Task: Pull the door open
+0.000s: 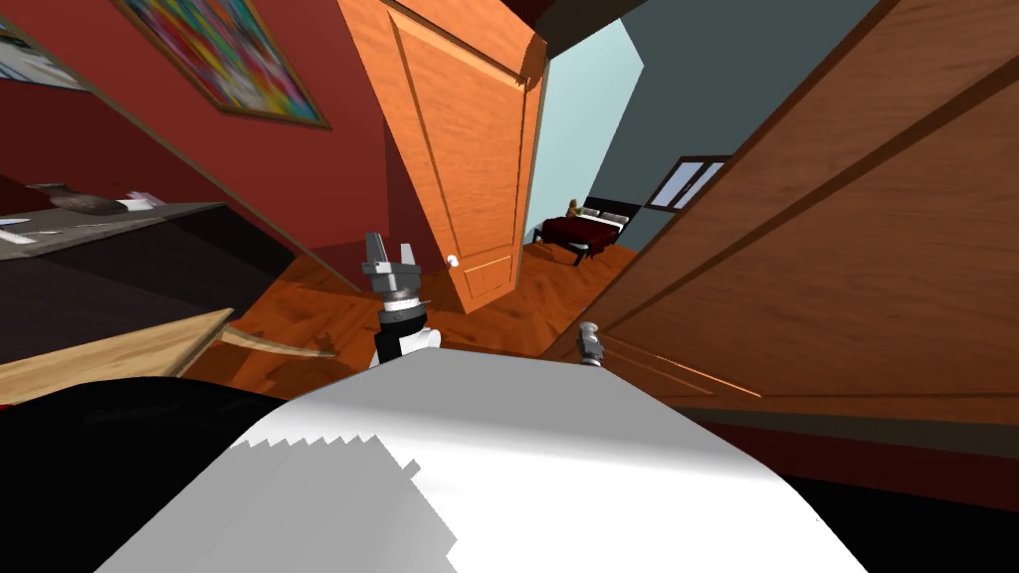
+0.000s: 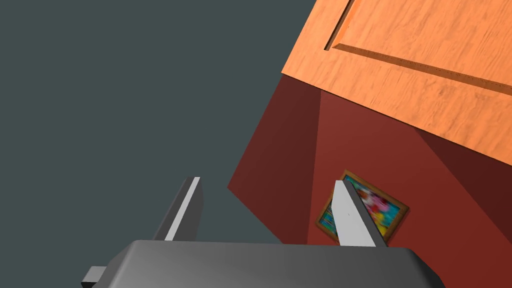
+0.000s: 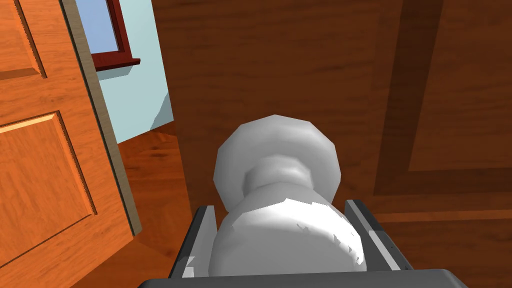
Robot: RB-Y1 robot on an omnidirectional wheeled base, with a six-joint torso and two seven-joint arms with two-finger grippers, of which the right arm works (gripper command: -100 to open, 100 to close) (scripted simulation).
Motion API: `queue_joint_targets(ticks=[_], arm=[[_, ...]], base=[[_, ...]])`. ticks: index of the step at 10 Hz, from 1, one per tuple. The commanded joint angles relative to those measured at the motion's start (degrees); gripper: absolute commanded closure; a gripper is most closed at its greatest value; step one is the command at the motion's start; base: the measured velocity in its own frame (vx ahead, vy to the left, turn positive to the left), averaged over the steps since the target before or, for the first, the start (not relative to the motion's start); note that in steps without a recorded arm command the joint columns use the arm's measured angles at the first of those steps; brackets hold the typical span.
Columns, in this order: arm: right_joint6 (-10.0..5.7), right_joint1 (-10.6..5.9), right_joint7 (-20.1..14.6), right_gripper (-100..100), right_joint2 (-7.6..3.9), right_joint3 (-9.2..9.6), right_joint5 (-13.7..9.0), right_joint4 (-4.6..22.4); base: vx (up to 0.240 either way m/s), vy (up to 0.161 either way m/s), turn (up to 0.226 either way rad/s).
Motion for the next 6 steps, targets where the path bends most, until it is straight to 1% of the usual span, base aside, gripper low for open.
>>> queue_joint_targets(ticks=[1, 4, 6], arm=[[-0.94, 0.65, -1.3, 100, -0.78, 1.09, 0.6, -0.1], [-2.23, 1.88, -3.4, 100, -2.28, 2.77, 1.7, -0.5], [-3.22, 2.81, -4.9, 100, -3.43, 4.05, 2.4, -0.8]], base=[[-0.221, -0.019, 0.122], [-0.225, -0.007, 0.103], [-0.246, -0.034, 0.103]])
